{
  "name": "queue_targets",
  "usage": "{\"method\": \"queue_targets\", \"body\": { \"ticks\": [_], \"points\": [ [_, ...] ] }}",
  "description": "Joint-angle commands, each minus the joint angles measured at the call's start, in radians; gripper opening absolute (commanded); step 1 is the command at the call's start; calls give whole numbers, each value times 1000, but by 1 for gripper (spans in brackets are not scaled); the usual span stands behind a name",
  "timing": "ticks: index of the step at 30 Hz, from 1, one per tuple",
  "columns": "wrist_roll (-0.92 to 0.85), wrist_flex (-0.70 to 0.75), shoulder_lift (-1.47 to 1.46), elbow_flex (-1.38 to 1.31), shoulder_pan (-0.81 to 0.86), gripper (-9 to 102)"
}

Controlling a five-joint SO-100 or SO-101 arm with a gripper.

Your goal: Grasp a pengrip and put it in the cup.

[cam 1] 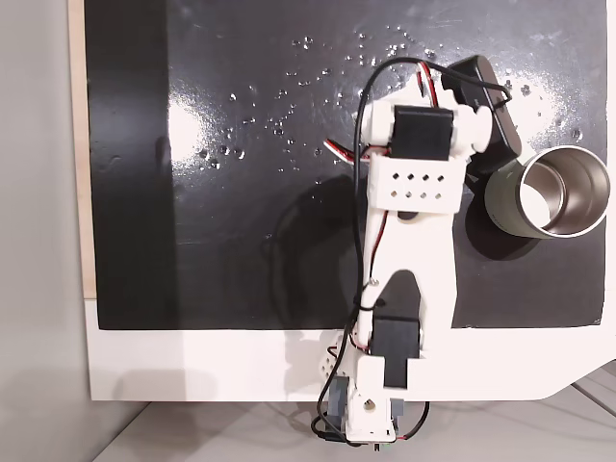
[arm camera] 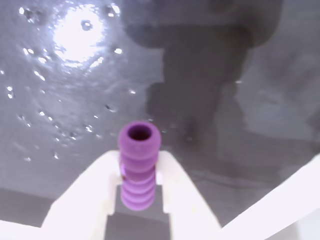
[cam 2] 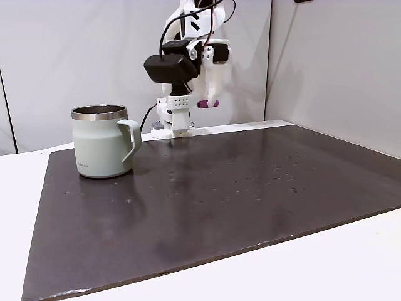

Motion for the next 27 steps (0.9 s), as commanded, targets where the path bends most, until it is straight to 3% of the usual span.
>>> {"method": "queue_targets", "body": {
  "ticks": [1,14,27],
  "points": [
    [-86,12,175,51,77,0],
    [-497,6,365,129,518,0],
    [-669,-35,247,-49,699,0]
  ]
}}
